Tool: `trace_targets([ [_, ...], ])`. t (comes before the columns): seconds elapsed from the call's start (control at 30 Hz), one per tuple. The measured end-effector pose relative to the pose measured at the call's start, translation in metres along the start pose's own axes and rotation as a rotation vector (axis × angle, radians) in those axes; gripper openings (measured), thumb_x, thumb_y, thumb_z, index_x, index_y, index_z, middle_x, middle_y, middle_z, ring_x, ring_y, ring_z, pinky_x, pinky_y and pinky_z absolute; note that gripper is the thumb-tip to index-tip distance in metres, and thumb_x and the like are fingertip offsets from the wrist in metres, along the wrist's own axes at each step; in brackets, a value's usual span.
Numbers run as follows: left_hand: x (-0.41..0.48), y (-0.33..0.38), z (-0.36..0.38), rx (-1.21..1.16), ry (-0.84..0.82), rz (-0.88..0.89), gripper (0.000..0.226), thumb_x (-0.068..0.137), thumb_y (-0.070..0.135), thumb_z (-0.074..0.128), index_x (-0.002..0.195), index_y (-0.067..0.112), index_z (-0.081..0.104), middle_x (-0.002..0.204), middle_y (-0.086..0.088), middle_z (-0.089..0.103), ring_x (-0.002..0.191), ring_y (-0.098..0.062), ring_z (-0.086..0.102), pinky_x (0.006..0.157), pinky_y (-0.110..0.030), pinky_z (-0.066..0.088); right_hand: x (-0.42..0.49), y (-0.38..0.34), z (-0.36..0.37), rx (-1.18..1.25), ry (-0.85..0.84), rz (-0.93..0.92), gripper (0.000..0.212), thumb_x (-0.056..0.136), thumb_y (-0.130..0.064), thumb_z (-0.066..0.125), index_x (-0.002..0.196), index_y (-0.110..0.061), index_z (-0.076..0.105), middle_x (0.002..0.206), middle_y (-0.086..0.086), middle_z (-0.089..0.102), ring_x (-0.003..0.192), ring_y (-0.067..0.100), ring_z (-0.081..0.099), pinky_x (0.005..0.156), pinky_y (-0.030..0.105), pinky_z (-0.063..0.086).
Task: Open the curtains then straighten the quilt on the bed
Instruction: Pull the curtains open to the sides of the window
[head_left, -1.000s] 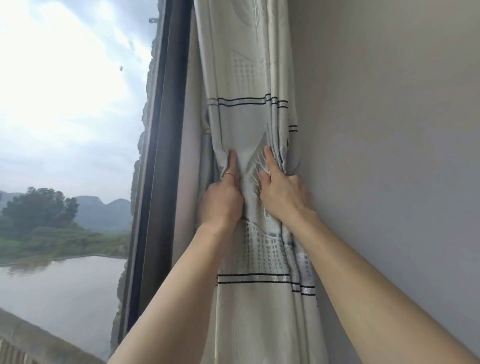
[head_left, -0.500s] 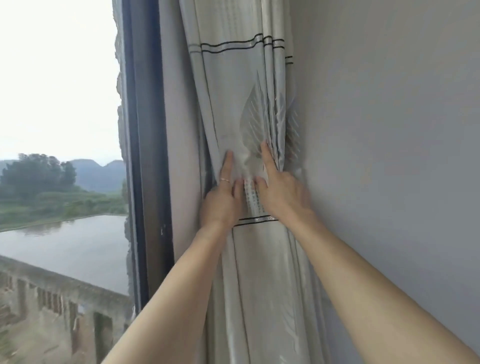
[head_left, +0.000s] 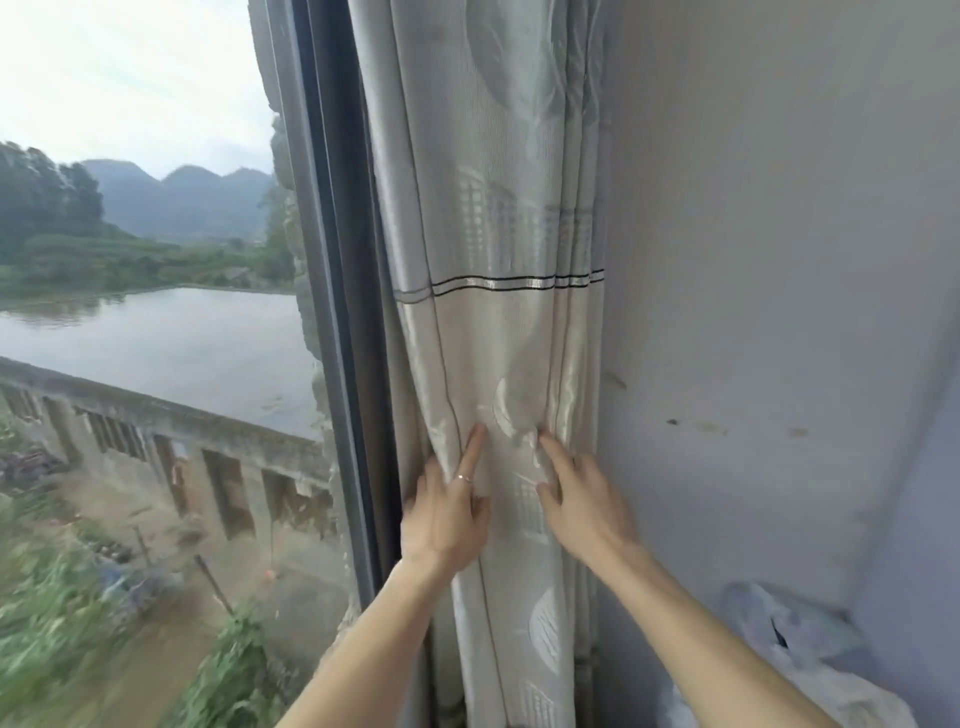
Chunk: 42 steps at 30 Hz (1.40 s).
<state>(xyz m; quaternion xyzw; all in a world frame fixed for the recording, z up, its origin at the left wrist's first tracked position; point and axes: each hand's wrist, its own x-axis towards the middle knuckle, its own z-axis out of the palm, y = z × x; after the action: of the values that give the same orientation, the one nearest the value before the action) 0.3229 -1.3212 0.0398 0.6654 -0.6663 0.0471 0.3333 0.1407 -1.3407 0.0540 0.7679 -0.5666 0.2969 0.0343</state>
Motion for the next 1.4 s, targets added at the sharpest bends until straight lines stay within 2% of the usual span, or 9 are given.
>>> trace_targets([
  [0.13, -0.049, 0.001, -0.015, -0.003, -0.043, -0.020, 0.089, 0.089, 0.033, 0.049, 0.144, 0.060, -0.015, 0.100, -0.008, 0.044, 0.092, -0.034, 0.054, 0.060, -0.043, 0.047, -0.042, -0.020, -0.011, -0.201, -0.032, 0.019, 0.038, 0.103, -0.044, 0.035, 0.140, -0.037, 0.033, 0.117, 0.011, 0.061, 0.092, 0.040, 0.066, 0.066, 0.039, 0.040],
  [0.33, -0.089, 0.014, -0.045, -0.037, -0.104, -0.074, 0.057, 0.090, 0.024, 0.042, 0.139, 0.049, 0.023, 0.109, -0.008, 0.049, 0.098, -0.033, 0.054, 0.067, -0.046, 0.052, -0.077, -0.039, -0.028, -0.271, -0.038, -0.001, 0.031, 0.103, -0.042, 0.034, 0.122, -0.027, 0.052, 0.097, 0.012, 0.071, 0.091, 0.037, 0.067, 0.063, 0.037, 0.033],
  [0.57, -0.129, 0.023, -0.083, 0.020, -0.282, -0.164, 0.067, 0.089, 0.022, 0.037, 0.137, 0.065, 0.016, 0.108, 0.001, 0.039, 0.100, -0.024, 0.048, 0.074, -0.041, 0.047, -0.111, -0.047, -0.042, -0.018, -0.045, 0.063, 0.031, 0.093, -0.052, 0.040, 0.094, -0.026, 0.057, 0.089, 0.012, 0.072, 0.086, 0.039, 0.066, 0.063, 0.036, 0.037],
  [0.67, -0.151, 0.026, -0.098, 0.014, -0.233, -0.210, 0.064, 0.091, 0.023, 0.037, 0.135, 0.066, 0.025, 0.114, 0.006, 0.039, 0.101, -0.020, 0.050, 0.072, -0.036, 0.044, -0.141, -0.052, -0.043, 0.118, 0.002, -0.073, 0.022, 0.093, -0.048, 0.046, 0.097, -0.028, 0.053, 0.088, 0.005, 0.072, 0.078, 0.038, 0.065, 0.056, 0.034, 0.034],
  [0.77, -0.190, 0.025, -0.106, 0.022, -0.159, -0.265, 0.049, 0.092, 0.031, 0.044, 0.132, 0.059, 0.040, 0.130, 0.010, 0.039, 0.105, -0.015, 0.055, 0.072, -0.034, 0.046, -0.176, -0.053, -0.041, 0.212, -0.010, -0.227, 0.020, 0.091, -0.035, 0.059, 0.108, -0.025, 0.059, 0.104, 0.003, 0.065, 0.082, 0.034, 0.064, 0.058, 0.030, 0.032],
  [0.87, -0.254, 0.018, -0.110, 0.023, -0.111, -0.383, 0.034, 0.091, 0.037, 0.049, 0.122, 0.051, 0.054, 0.139, 0.015, 0.041, 0.108, -0.012, 0.058, 0.081, -0.038, 0.052, -0.213, -0.058, -0.032, 0.243, -0.011, -0.333, 0.020, 0.085, -0.027, 0.066, 0.103, -0.018, 0.063, 0.098, 0.004, 0.059, 0.080, 0.029, 0.060, 0.055, 0.029, 0.037],
  [1.0, -0.355, 0.016, -0.137, 0.087, -0.061, -0.620, 0.028, 0.090, 0.038, 0.051, 0.114, 0.046, 0.062, 0.123, 0.018, 0.057, 0.104, -0.010, 0.060, 0.085, -0.036, 0.051, -0.270, -0.097, -0.021, 0.351, -0.220, -0.534, 0.020, 0.085, -0.027, 0.067, 0.104, -0.021, 0.069, 0.098, 0.001, 0.065, 0.093, 0.027, 0.059, 0.065, 0.039, 0.053],
  [1.2, -0.521, 0.044, -0.231, 0.239, 0.114, -1.061, 0.025, 0.090, 0.041, 0.048, 0.110, 0.045, 0.064, 0.098, 0.022, 0.068, 0.095, -0.005, 0.064, 0.082, -0.035, 0.053, -0.372, -0.205, -0.052, 0.562, -0.419, -0.918, 0.017, 0.087, -0.033, 0.066, 0.102, -0.027, 0.071, 0.099, -0.006, 0.069, 0.095, 0.025, 0.061, 0.061, 0.038, 0.053],
  [1.4, -0.698, 0.118, -0.344, 0.456, 0.344, -1.413, 0.023, 0.088, 0.037, 0.053, 0.106, 0.040, 0.067, 0.094, 0.020, 0.069, 0.096, -0.008, 0.064, 0.084, -0.033, 0.053, -0.500, -0.302, -0.121, 0.757, -0.532, -1.319, 0.023, 0.091, -0.042, 0.059, 0.108, -0.030, 0.071, 0.108, -0.009, 0.069, 0.105, 0.022, 0.057, 0.082, 0.036, 0.048],
])
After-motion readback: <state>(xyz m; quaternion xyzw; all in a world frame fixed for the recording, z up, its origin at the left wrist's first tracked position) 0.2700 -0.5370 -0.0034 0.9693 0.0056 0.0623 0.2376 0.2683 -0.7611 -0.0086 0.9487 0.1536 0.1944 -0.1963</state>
